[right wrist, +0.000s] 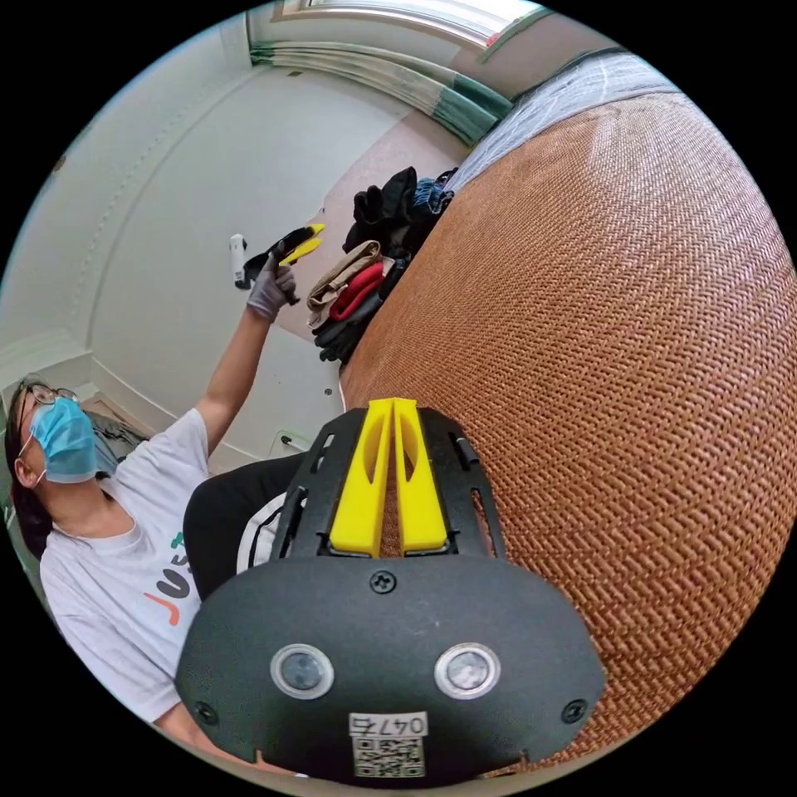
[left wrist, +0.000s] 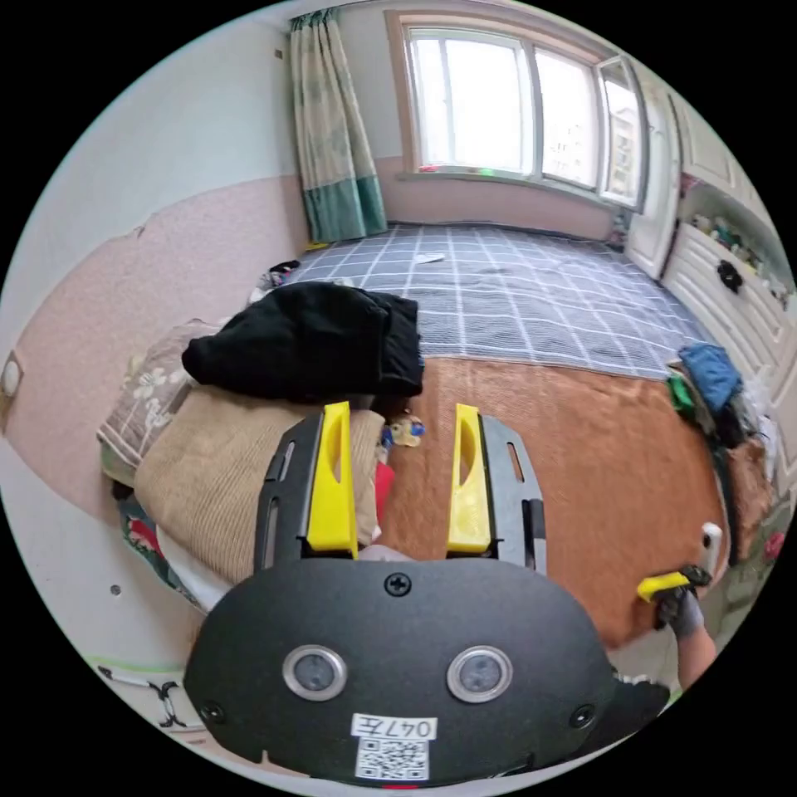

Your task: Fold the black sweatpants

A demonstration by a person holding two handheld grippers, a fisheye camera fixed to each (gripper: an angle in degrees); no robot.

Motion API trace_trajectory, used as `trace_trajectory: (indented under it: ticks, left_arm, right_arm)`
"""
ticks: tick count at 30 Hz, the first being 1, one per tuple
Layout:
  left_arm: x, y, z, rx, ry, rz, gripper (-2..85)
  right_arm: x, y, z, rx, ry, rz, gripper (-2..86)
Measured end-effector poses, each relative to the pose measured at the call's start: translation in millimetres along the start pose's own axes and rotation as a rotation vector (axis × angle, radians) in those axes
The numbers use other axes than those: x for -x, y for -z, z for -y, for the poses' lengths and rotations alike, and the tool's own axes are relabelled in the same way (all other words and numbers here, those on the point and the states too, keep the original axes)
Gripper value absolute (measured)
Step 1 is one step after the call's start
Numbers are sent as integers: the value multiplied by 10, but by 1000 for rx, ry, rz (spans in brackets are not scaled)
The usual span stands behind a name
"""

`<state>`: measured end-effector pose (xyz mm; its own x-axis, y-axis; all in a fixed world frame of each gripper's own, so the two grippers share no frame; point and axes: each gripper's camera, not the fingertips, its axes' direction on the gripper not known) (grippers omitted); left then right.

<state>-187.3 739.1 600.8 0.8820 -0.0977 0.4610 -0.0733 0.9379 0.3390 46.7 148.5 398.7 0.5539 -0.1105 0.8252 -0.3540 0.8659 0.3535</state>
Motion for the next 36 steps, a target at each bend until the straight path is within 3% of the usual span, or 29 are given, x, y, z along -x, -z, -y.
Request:
trace_trajectory:
  ticks: [6, 10, 15, 18, 21, 25, 29, 32, 36]
  left_arm:
    - [-152, -592, 995, 71, 75, 201, 159]
    - [139, -706, 1374, 128, 142, 281, 104]
    - [597, 58, 1608, -12, 221, 79, 52]
    - [500, 777, 1693, -90, 105, 38, 44]
    - [158, 1433, 1572, -100, -80, -127, 43]
    - [-645, 1832, 1127, 53, -372, -482, 68]
    - [-1134, 1578, 495, 298, -427, -860, 104]
    - [-1054, 1467, 135, 322, -402, -887, 105]
    - [-747, 1529, -166, 266, -360, -735, 95]
  right_arm:
    - [-28, 79, 1, -12, 0, 8, -12]
    - [-49, 155, -24, -30, 4, 31, -12]
    - [-55, 239, -49, -48, 11, 40, -13]
    - [-55, 296, -68, -59, 15, 43, -12]
    - [-56, 353, -84, -67, 18, 44, -12]
    - [-62, 488, -141, -124, 11, 35, -12]
    - [-54, 640, -223, -199, -8, 1, -12]
    - [-51, 723, -265, -228, -15, -6, -12]
    - [-54, 785, -269, -226, -17, -6, -12]
